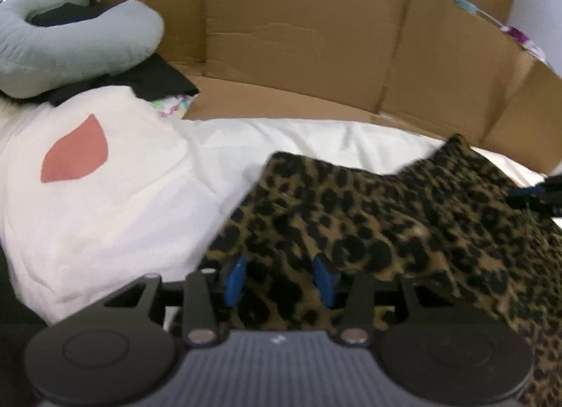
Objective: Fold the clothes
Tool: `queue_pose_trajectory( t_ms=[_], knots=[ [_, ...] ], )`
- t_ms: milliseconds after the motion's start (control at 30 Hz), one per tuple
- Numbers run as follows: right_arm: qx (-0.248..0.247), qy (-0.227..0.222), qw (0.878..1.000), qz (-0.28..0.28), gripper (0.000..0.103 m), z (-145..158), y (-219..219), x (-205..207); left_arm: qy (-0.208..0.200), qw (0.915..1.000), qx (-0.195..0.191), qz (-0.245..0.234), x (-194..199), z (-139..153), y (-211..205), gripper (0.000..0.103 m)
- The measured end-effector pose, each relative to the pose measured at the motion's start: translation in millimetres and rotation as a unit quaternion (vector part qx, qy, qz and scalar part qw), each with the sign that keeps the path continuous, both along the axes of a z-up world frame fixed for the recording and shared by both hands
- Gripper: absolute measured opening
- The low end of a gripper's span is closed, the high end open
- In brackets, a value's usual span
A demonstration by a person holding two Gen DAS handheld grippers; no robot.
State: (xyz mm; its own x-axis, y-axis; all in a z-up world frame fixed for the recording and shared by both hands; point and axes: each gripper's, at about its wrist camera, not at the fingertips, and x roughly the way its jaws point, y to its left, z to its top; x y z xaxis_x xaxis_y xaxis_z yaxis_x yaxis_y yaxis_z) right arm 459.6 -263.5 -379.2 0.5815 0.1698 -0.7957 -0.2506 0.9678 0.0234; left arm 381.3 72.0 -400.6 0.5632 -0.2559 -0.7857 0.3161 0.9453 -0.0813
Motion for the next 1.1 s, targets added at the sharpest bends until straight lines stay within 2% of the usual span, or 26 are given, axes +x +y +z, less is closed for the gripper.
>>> queue_pose_trajectory(
  t_ms=[133, 200, 300, 467, 567, 733, 833, 1000, 1100],
  knots=[
    [-0.015, -0.002, 1.0, 0.002, 0.033, -7.5, 7.0, 14.3, 0.013, 0.9998, 0.016, 0.006, 11.3, -9.8, 2.1, 0.046],
    [-0.021, -0.003, 1.0, -0.002, 0.034, -10.6, 8.5, 21.3, 0.015, 0.9997, 0.011, 0.015, 13.5, -12.2, 7.1, 0.046],
    [0.009, 0.003, 0.999, -0.036, 0.035, -13.8, -0.3, 30.4, 0.019, 0.9993, -0.004, 0.032, 16.2, -12.7, 15.4, 0.041],
    [0.071, 0.018, 0.992, -0.1, 0.034, -19.0, -17.4, 45.4, 0.034, 0.9959, -0.046, 0.07, 22.9, -11.8, 32.4, 0.022],
    [0.08, 0.021, 0.99, -0.11, 0.034, -19.8, -20.6, 53.9, 0.036, 0.9963, -0.039, 0.068, 27.0, -12.3, 30.8, 0.021],
    [0.069, 0.003, 0.993, -0.095, 0.034, -11.0, -13.1, 53.8, 0.036, 0.9957, -0.037, 0.076, 30.3, -7.9, 29.5, 0.017],
    [0.061, -0.009, 0.994, -0.085, 0.034, -5.3, -7.9, 52.9, 0.012, 0.9979, -0.028, 0.058, 23.9, 2.9, 21.5, 0.017],
    [0.054, -0.035, 0.997, -0.053, 0.034, 4.4, 7.1, 44.2, 0.002, 0.9989, -0.027, 0.038, 32.0, 4.3, 2.6, 0.019],
    [0.056, -0.035, 0.997, -0.026, 0.034, 2.3, 21.3, 38.4, -0.004, 0.9993, -0.026, 0.026, 36.8, 5.2, -8.7, 0.02]
  ],
)
